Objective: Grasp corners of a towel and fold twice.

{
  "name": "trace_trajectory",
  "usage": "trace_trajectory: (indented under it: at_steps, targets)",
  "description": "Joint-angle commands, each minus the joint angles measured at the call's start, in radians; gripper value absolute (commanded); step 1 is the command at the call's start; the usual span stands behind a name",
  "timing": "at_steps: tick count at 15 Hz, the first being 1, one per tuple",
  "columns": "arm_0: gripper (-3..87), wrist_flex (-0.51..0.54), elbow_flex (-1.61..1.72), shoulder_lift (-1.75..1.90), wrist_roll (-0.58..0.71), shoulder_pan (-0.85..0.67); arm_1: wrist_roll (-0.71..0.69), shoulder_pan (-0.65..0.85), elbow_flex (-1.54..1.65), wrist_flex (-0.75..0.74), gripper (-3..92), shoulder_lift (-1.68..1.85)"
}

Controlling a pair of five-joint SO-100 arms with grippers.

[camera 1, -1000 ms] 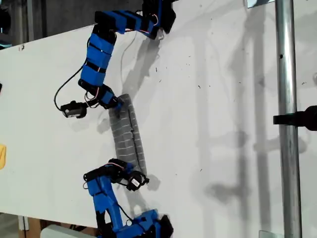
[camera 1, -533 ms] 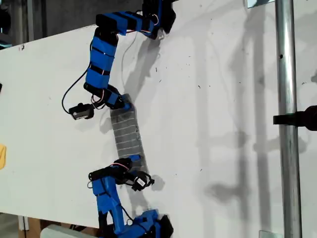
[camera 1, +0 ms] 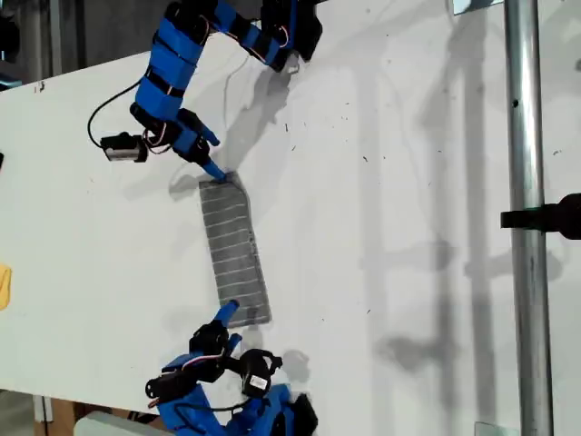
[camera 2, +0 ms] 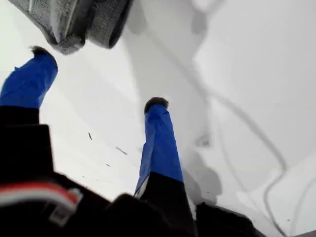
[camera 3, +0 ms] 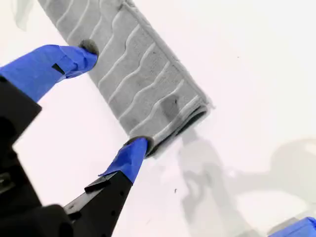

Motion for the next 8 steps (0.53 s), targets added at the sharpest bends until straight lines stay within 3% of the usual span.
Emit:
trace_trajectory:
  at_steps: [1, 5, 7, 8]
  targets:
    - [27.3, -0.035, 0.146, 0.249, -0.158, 0.167, 0.114, 0.023, 0.204, 0.026, 41.2, 0.321]
    - [23.3, -0.186, 0.563, 0.529, -0.554, 0.601, 0.348, -0.087, 0.523, 0.13, 39.4, 0.911]
    - [6.8, -0.436, 0.868, 0.764, -0.578, 0.73, 0.42, -0.15, 0.554, 0.16, 39.0, 1.019]
    - [0.7, -0.488, 1.026, 0.92, -0.594, 0.739, 0.416, -0.144, 0.557, 0.146, 39.4, 1.012]
